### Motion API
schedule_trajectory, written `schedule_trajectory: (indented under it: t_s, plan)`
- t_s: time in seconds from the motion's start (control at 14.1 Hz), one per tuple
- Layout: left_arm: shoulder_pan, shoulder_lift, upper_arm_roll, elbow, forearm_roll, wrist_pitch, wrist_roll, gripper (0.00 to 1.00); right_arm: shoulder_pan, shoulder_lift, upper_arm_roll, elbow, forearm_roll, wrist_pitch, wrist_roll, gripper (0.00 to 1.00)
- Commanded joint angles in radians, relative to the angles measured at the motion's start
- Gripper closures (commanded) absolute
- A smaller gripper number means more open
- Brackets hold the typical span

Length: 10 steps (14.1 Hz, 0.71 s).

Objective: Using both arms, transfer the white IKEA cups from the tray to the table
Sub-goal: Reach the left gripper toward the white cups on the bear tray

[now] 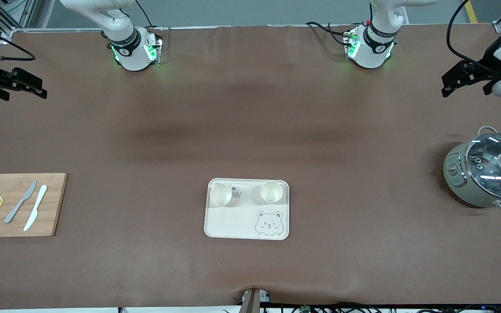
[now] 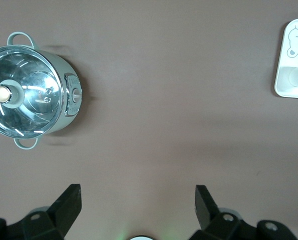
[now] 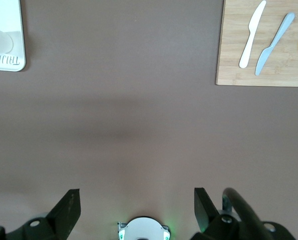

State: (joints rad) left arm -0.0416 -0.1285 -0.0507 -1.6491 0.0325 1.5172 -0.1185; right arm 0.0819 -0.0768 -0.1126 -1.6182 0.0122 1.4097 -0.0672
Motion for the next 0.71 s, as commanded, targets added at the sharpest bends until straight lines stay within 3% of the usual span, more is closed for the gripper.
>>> schedule_trajectory:
  t_s: [0.0, 0.36, 0.5, 0.64]
  plan:
    - [0.0, 0.013, 0.003, 0.029, -0.02, -0.025, 0.017, 0.0, 0.015, -0.008, 0.001, 0.027, -0.012, -0.008, 0.004, 0.0]
    - [-0.011, 0.062, 0.003, 0.032, -0.005, -0.023, 0.019, 0.0, 0.013, 0.005, 0.001, 0.03, -0.011, -0.009, 0.003, 0.0]
    - [-0.017, 0.149, -0.003, 0.087, -0.006, -0.023, 0.02, 0.0, 0.006, 0.006, -0.001, 0.029, -0.012, -0.005, 0.007, 0.0]
    - [-0.033, 0.211, -0.038, 0.084, -0.014, -0.002, 0.005, 0.0, 0.004, 0.009, -0.001, 0.03, -0.012, -0.003, 0.006, 0.0]
